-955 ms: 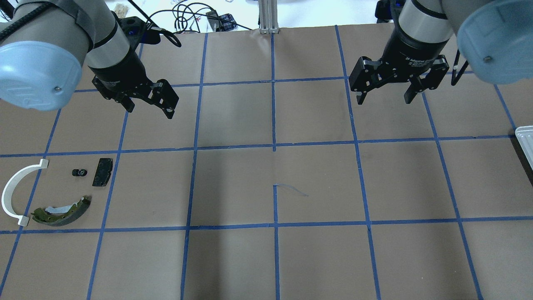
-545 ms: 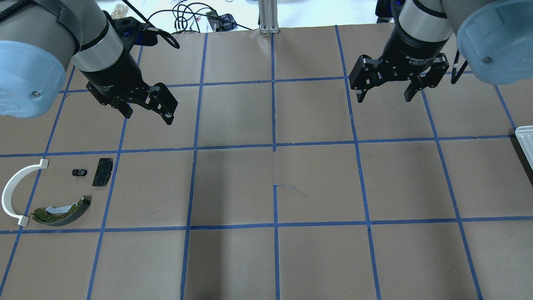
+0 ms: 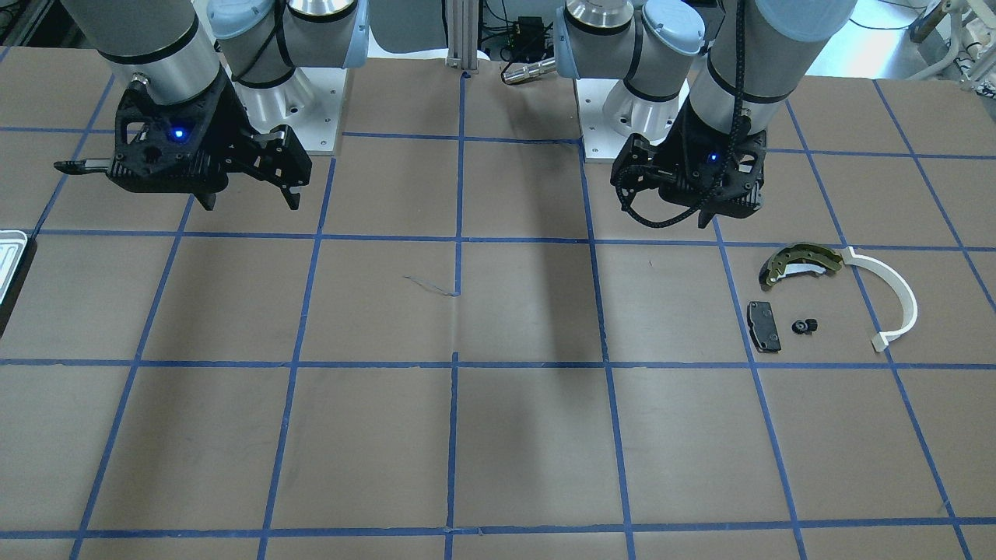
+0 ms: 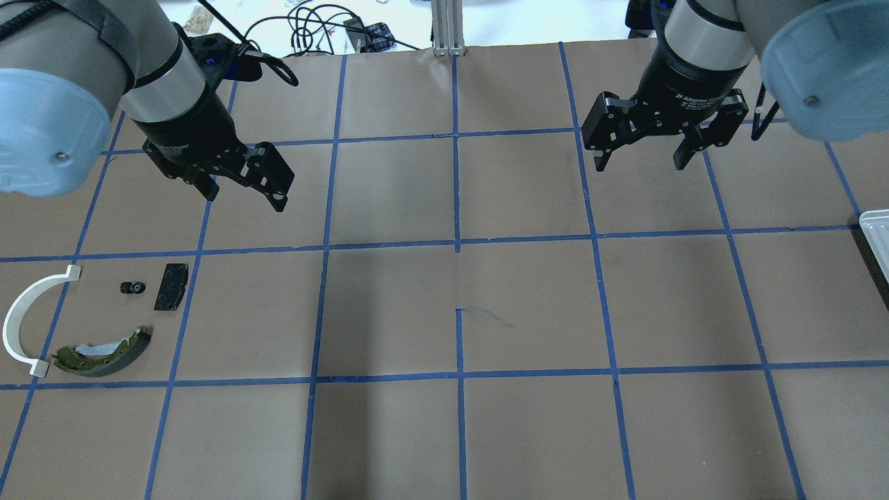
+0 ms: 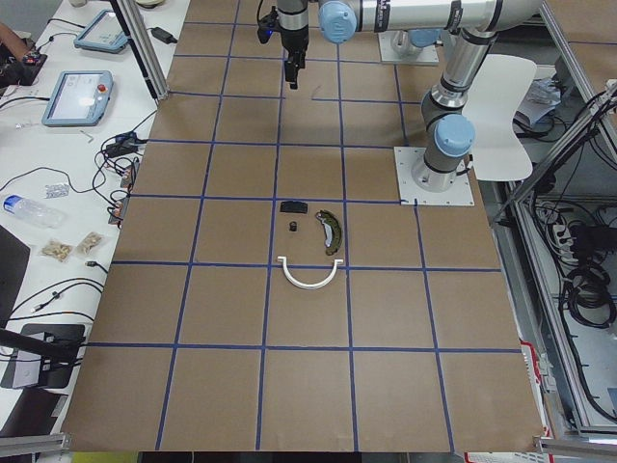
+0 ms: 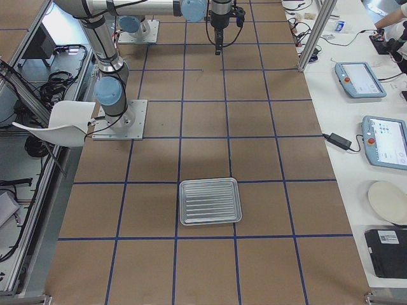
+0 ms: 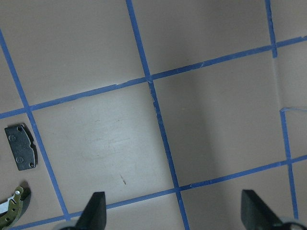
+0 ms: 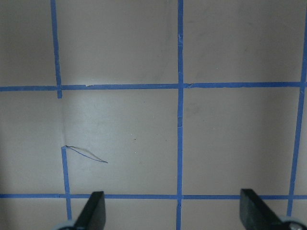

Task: Place bearing gear from tray to pile

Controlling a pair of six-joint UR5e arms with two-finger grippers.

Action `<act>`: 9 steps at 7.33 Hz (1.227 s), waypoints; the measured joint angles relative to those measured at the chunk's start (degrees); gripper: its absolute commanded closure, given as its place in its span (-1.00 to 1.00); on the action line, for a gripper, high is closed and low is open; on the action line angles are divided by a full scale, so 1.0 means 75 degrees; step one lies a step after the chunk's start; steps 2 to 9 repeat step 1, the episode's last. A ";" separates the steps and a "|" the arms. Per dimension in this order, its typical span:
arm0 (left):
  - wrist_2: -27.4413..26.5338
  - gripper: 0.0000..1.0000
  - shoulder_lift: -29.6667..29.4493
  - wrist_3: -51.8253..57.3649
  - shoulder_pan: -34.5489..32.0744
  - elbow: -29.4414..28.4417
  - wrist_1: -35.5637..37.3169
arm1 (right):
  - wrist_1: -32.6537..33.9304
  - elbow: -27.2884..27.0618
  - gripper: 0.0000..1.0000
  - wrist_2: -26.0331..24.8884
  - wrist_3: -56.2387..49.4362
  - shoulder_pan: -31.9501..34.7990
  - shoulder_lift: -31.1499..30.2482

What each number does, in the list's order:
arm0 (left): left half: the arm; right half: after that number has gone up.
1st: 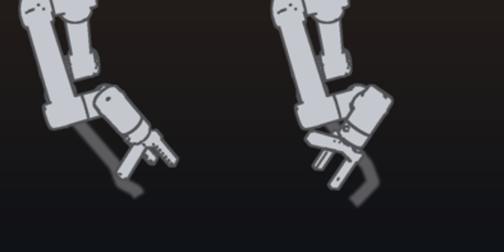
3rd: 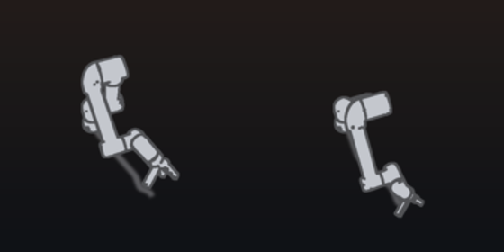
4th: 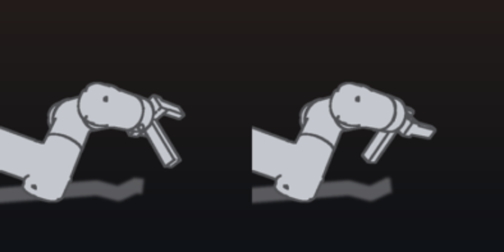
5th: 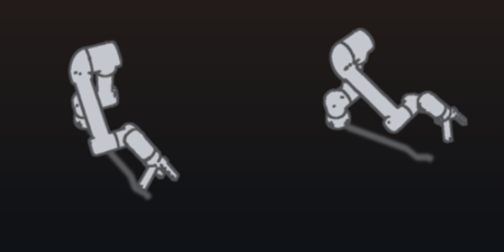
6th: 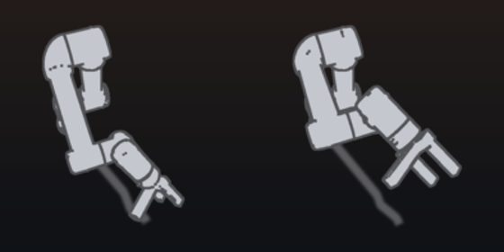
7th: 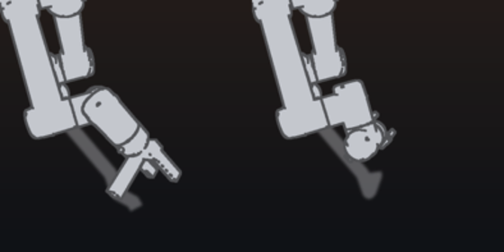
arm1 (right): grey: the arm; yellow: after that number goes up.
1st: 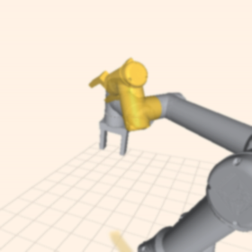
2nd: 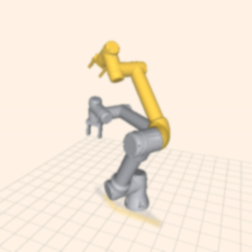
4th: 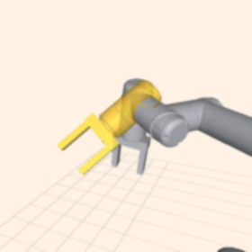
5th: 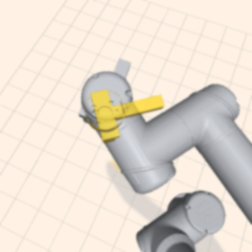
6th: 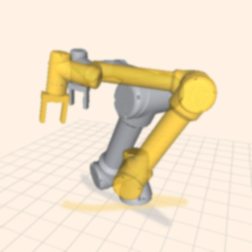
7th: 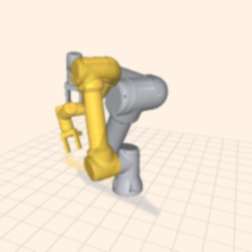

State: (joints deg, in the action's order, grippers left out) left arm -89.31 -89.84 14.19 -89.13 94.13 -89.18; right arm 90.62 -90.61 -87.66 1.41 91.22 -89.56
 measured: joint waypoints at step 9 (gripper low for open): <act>-0.0006 -1.00 0.0013 0.0009 0.0021 0.0000 -0.0006 | 0.0000 0.0000 -1.00 0.0002 0.0000 0.0000 0.0000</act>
